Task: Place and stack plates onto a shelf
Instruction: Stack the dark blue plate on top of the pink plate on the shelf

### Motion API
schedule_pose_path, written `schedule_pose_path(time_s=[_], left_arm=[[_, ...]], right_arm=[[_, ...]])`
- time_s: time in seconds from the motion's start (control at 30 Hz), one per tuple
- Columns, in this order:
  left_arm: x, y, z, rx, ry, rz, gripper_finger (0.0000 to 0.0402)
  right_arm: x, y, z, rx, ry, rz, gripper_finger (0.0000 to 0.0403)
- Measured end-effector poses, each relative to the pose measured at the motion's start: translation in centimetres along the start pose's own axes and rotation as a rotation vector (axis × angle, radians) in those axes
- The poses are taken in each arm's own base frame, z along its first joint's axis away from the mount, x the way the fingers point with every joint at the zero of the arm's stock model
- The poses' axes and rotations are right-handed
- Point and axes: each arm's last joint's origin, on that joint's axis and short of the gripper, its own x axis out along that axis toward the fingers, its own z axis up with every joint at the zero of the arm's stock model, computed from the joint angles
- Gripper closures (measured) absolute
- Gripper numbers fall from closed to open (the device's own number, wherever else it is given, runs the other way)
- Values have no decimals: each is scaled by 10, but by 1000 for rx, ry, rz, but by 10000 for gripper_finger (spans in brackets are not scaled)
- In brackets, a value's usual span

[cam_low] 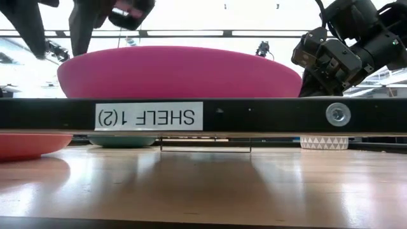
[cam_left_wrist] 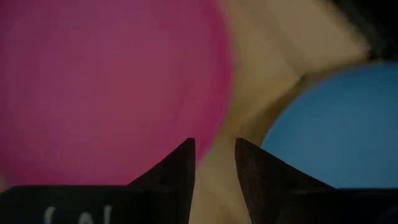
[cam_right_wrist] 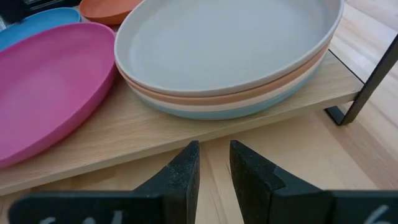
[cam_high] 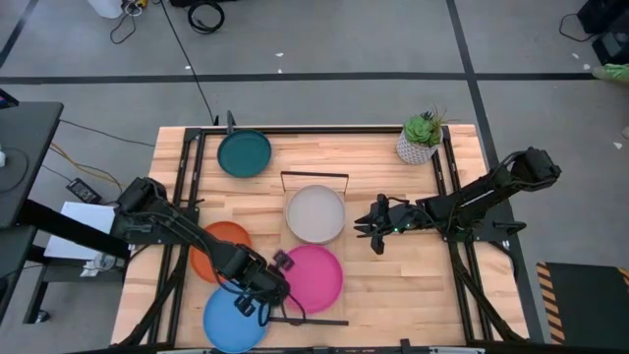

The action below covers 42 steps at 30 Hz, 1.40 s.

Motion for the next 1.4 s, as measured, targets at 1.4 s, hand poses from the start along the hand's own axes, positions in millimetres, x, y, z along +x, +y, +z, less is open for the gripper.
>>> schedule_pose_path(time_s=[1.4], left_arm=[[-35,152,-256,-873,231,542,332]], right_arm=[[-1,4,1,-27,-23,23,309]])
